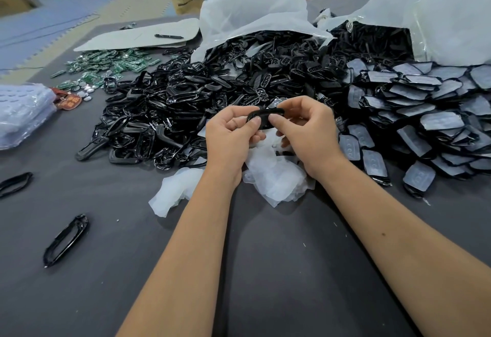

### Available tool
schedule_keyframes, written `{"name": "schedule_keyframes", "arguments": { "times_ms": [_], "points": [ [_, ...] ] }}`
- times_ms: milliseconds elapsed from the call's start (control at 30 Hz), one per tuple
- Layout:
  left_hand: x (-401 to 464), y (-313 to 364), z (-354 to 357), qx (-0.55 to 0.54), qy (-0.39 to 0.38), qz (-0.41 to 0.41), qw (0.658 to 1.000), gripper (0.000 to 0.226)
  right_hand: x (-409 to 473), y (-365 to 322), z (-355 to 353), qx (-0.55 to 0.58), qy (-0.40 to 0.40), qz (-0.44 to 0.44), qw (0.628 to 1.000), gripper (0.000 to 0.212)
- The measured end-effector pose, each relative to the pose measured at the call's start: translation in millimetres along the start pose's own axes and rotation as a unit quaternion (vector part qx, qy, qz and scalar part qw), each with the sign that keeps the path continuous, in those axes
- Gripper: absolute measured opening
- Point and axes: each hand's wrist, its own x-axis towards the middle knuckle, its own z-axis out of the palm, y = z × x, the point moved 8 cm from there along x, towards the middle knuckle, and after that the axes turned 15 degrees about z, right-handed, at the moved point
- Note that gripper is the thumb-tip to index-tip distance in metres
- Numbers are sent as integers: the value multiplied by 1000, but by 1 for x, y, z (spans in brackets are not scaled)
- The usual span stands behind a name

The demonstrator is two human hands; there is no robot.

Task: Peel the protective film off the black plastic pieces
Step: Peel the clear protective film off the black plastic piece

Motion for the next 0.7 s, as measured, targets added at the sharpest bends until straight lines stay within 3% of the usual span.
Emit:
{"name": "schedule_keyframes", "arguments": {
  "times_ms": [100, 300, 533, 700],
  "points": [
    [0, 1, 1, -13, -2, 3, 1000, 17, 0, 1, 4, 40, -42, 11, 998, 10],
    [-1, 5, 2, 28, 5, 36, 999, 16, -1, 2, 3, 35, -24, 8, 999, 9],
    [0, 5, 0, 58, 15, 56, 997, 16, -8, -8, 2, -48, 25, -54, 997, 12],
    [2, 9, -5, 48, 43, 73, 995, 17, -12, -19, -1, -178, 80, -117, 974, 31]
  ]
}}
